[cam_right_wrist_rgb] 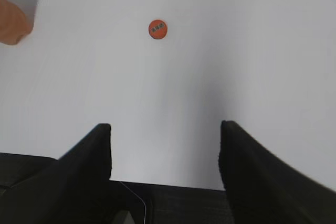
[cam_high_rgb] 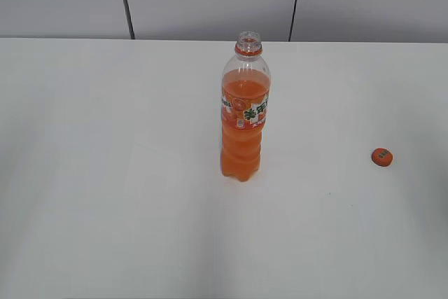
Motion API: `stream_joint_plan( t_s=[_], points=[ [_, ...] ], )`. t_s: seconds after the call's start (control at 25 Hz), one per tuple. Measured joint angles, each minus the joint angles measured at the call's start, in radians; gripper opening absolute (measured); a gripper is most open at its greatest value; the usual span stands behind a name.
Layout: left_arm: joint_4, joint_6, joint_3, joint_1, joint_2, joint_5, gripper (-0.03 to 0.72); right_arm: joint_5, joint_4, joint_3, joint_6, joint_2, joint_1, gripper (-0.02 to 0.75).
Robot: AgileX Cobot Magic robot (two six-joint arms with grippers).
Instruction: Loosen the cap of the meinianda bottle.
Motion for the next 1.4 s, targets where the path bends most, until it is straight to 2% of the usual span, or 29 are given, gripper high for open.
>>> stream_joint_plan(
  t_s=[0.2,0.72,1.08,1.4],
  points=[
    [-0.01,0.0,0.011,0.0,-0.066,0.0,0.436,-0.03,-0.001,0.104,0.0,-0.109,0.0,0.481],
    [-0.074,0.0,0.172,0.0,-0.133,-0.013,0.436,-0.04,-0.001,0.264,0.0,-0.249,0.0,0.481],
    [-0.09,0.0,0.24,0.0,-0.319,-0.166,0.436,-0.042,-0.001,0.341,0.0,-0.321,0.0,0.481],
    [-0.102,-0.004,0.244,0.0,-0.49,-0.188,0.436,-0.043,-0.003,0.366,-0.001,-0.402,0.0,0.481]
  ],
)
